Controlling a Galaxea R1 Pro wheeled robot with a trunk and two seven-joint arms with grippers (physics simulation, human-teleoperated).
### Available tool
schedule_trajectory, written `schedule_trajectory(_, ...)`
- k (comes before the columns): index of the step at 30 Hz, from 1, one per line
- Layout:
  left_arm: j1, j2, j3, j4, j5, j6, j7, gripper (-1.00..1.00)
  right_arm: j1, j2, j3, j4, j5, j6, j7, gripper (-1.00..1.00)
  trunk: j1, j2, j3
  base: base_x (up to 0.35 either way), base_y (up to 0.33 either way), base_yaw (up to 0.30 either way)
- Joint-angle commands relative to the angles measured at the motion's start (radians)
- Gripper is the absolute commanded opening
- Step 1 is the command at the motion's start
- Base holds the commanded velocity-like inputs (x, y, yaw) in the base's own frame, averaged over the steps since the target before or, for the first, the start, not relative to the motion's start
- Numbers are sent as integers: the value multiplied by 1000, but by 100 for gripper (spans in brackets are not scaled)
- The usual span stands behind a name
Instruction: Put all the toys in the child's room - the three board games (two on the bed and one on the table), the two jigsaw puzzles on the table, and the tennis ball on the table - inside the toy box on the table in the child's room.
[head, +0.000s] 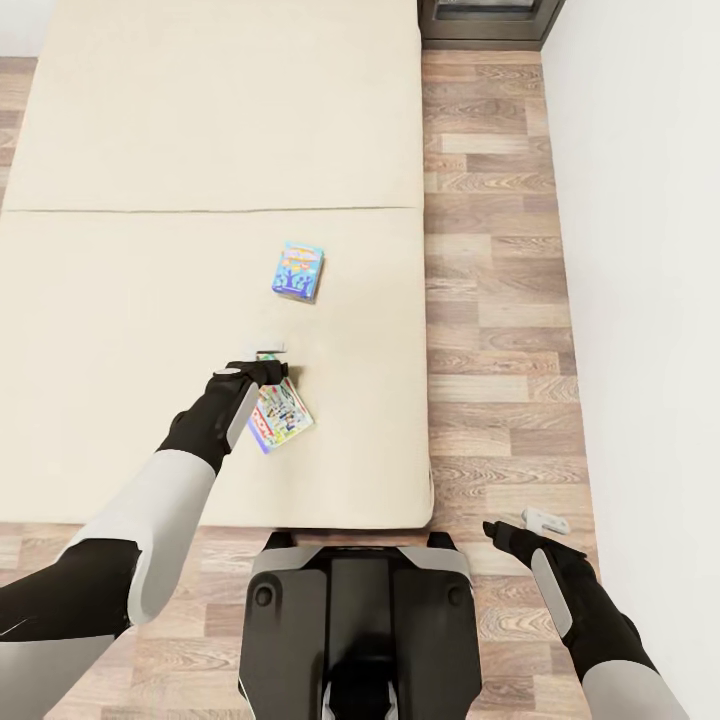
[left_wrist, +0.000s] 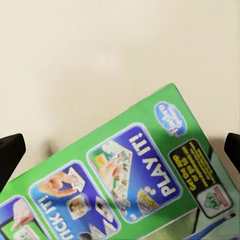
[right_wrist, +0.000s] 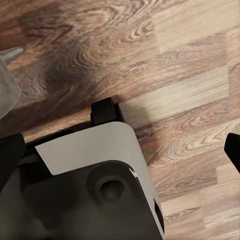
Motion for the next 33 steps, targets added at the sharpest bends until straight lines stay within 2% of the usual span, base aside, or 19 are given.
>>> schedule_trajectory(1, 0, 0, -2, -1, 1, 5, 5, 100, 0, 0, 0, -2, -10, 5, -6, 100, 1, -2, -1, -98, 0, 0)
schedule_trajectory(22, 0, 0, -4, -1, 1, 7, 5, 100, 0, 0, 0, -2, -10, 4, -6, 100, 1, -2, -1, -143, 0, 0)
schedule_trajectory(33, 0, 0, -4, -1, 1, 7, 5, 100, 0, 0, 0, -2, -10, 3, -6, 100, 1, -2, -1, -125, -88, 0)
